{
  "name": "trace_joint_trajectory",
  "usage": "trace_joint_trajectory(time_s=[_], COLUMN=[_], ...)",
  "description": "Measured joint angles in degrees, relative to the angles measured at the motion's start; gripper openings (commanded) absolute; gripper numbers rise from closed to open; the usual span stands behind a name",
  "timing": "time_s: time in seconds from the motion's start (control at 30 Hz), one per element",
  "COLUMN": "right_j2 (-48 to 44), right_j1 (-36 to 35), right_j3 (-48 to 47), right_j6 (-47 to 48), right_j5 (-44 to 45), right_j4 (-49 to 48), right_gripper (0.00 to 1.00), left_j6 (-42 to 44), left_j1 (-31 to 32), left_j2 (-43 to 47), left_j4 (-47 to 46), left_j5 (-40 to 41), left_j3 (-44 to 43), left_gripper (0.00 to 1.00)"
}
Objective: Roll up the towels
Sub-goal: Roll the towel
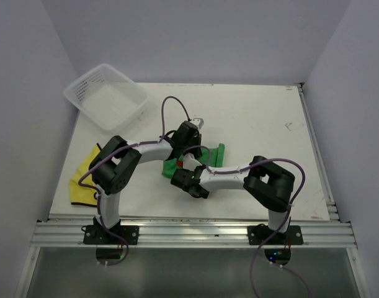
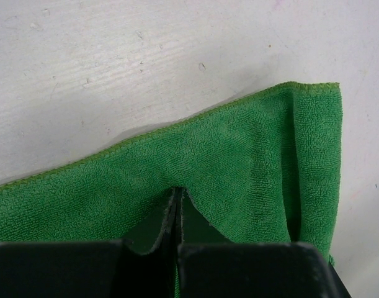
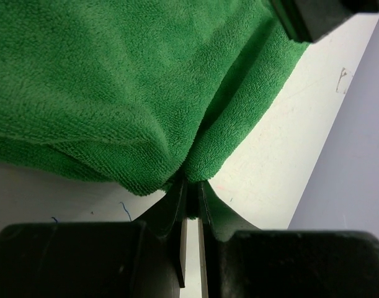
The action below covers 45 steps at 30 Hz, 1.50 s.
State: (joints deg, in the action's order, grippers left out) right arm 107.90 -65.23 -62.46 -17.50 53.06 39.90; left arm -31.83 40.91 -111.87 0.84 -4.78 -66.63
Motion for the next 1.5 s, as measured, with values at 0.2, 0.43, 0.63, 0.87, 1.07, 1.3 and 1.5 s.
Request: trace_joint_trajectory(time_s=[0.2, 0.43, 0.63, 0.87, 1.07, 1.3, 1.5], right_j2=[1.0, 2.2, 2.8, 3.5, 3.6, 4.0, 4.9], right_j1=[-0.9, -1.2, -1.2, -1.5, -1.5, -1.5, -1.5], right_j3=[-0.3, -0.3, -0.3, -0.3, -0.3, -0.3, -0.6], right_j6=[1.0, 2.0, 2.7, 3.5, 3.7, 3.7, 3.6], right_j5=[0.0, 0.0, 0.4, 1.3, 1.5, 1.7, 2.6], right_j4=[-1.2, -2.3, -2.9, -3.8, -4.8, -4.8, -4.7], right_gripper=[0.0, 0.0, 0.0, 0.0, 0.0, 0.0, 0.0], left_j6=[0.0, 0.2, 2.0, 6.0, 7.4, 5.8, 2.9], left_j1=[0.0, 0.1, 0.2, 0.3, -0.5, -1.1, -2.2], left_j2=[0.0, 0.0, 0.0, 2.0, 4.1, 5.3, 5.7], left_j4=[0.0, 0.0, 0.6, 5.7, 7.5, 4.1, -3.9], left_j5=[0.0, 0.0, 0.4, 2.4, 0.7, -5.6, -15.7], left_j3=[0.0, 0.0, -0.3, -2.4, -7.6, -9.3, -5.4], left_gripper=[0.0, 0.0, 0.0, 0.21, 0.39, 0.4, 0.28])
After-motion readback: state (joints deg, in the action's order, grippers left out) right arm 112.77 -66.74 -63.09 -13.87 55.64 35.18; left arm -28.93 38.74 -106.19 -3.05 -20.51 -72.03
